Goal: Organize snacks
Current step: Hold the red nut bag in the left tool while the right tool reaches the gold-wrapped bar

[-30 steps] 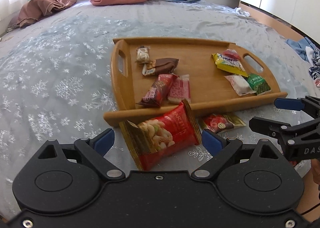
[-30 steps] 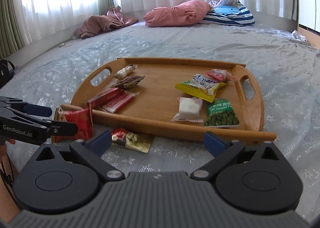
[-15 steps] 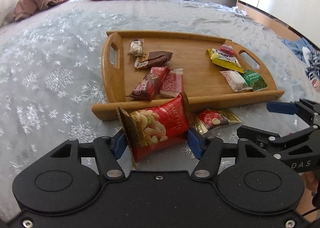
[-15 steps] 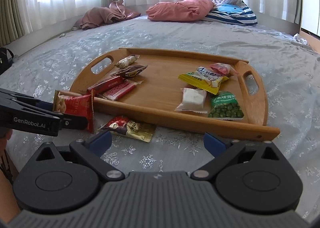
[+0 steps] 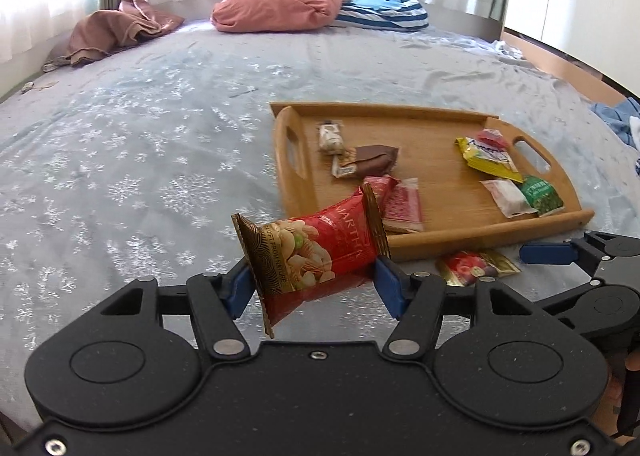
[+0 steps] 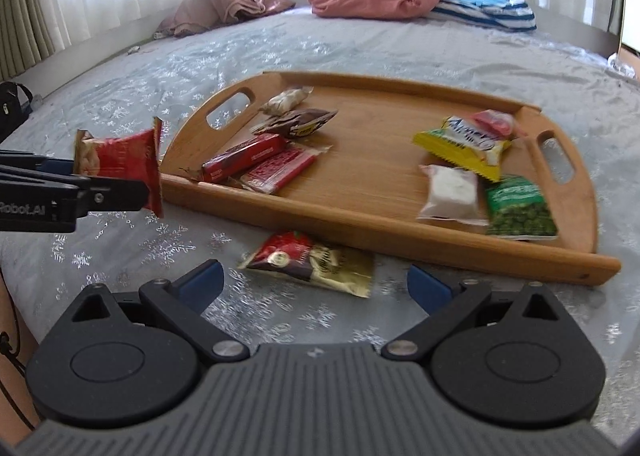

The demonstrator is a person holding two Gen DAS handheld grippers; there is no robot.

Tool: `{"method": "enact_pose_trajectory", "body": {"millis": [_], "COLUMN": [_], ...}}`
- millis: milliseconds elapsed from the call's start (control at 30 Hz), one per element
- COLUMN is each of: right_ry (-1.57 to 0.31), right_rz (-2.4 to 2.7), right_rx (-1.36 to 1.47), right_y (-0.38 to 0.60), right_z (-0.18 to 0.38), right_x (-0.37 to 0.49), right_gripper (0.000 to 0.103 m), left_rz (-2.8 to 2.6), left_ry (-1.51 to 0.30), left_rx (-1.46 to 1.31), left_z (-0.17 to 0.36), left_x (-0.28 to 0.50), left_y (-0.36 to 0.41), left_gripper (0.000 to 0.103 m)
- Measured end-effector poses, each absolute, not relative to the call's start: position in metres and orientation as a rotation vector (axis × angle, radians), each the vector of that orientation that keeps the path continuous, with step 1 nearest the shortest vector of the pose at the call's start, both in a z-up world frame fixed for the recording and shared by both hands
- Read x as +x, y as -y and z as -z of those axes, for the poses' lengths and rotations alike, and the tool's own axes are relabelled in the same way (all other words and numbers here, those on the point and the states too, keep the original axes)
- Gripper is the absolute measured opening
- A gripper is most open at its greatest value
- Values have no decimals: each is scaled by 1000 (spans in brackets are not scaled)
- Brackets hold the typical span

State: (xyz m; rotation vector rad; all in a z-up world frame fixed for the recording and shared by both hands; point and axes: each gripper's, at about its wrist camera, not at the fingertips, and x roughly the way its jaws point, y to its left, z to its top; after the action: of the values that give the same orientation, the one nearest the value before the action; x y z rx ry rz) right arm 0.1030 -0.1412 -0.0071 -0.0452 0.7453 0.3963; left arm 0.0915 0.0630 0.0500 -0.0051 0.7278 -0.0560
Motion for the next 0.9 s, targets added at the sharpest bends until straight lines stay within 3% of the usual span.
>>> {"method": "enact_pose_trajectory", "body": {"millis": [133, 300, 433, 900], "right_ry": [-766, -760, -756, -697], "right_rz": [-384, -373, -389, -405], "right_rx": [-16, -40, -73, -92], "right_y": [135, 130, 130, 141], "right_z": [8, 7, 7, -13], "right_x": [107, 107, 102, 82], "right_gripper": [97, 74, 68, 66], "left_rz": [46, 47, 48, 80], "left_ry": [-732, -736, -738, -715], "left_rx": [-14, -28, -31, -34], "left_z": [-49, -47, -46, -58], "left_x": [92, 92, 93, 99], "left_y": [-68, -70, -69, -61], "left_gripper": [60, 60, 60, 60]}}
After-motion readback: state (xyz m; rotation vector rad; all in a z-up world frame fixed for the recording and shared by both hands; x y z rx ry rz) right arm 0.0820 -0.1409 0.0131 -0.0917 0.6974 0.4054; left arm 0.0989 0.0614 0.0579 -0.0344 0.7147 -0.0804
